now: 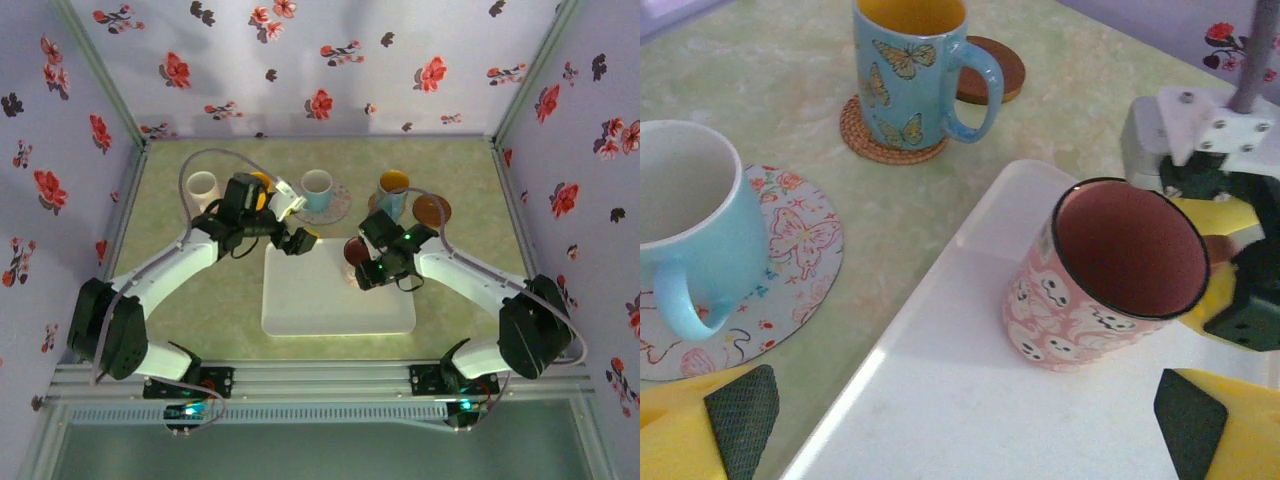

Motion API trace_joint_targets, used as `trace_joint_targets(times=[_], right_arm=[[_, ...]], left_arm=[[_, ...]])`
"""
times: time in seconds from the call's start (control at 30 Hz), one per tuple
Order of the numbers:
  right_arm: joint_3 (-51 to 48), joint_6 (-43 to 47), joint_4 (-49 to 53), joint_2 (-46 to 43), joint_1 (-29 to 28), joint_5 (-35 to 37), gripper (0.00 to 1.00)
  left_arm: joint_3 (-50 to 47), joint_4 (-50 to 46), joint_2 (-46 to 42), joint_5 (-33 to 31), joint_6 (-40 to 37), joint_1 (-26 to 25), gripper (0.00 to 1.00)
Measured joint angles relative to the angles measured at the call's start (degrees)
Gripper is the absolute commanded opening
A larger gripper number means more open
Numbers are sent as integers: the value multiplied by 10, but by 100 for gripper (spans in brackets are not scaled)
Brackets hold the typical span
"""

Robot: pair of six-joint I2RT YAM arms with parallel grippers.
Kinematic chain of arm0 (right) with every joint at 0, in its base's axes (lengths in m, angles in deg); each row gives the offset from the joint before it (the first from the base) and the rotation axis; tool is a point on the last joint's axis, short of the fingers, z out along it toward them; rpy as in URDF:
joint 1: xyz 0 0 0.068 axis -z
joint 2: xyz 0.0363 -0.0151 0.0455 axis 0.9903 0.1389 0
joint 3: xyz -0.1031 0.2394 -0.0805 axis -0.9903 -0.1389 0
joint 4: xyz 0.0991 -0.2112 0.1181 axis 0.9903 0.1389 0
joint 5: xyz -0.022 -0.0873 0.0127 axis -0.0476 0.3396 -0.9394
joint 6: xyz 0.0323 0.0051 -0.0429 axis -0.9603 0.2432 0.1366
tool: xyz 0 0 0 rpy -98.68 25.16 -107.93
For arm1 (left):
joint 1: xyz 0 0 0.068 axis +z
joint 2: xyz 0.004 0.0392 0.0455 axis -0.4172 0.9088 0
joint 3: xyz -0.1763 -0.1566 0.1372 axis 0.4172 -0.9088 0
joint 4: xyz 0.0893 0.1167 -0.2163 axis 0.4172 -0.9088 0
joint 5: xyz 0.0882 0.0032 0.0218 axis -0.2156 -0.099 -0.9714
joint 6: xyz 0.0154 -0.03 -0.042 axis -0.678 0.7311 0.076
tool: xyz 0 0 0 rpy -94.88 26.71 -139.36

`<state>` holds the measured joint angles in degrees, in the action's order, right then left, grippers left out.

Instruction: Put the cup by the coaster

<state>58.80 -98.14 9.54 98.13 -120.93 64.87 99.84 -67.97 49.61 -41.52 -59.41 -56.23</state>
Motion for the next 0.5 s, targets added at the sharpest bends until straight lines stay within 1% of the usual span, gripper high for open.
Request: trace_joint_targets(times=[0.4, 0.5], right_arm=[[0, 0, -13, 8, 0, 0, 44], [0, -1, -15, 9, 0, 2, 39]], left_arm=[[-15, -47, -25, 26, -26, -9, 100], [-20, -59, -29, 29, -33, -11, 100]])
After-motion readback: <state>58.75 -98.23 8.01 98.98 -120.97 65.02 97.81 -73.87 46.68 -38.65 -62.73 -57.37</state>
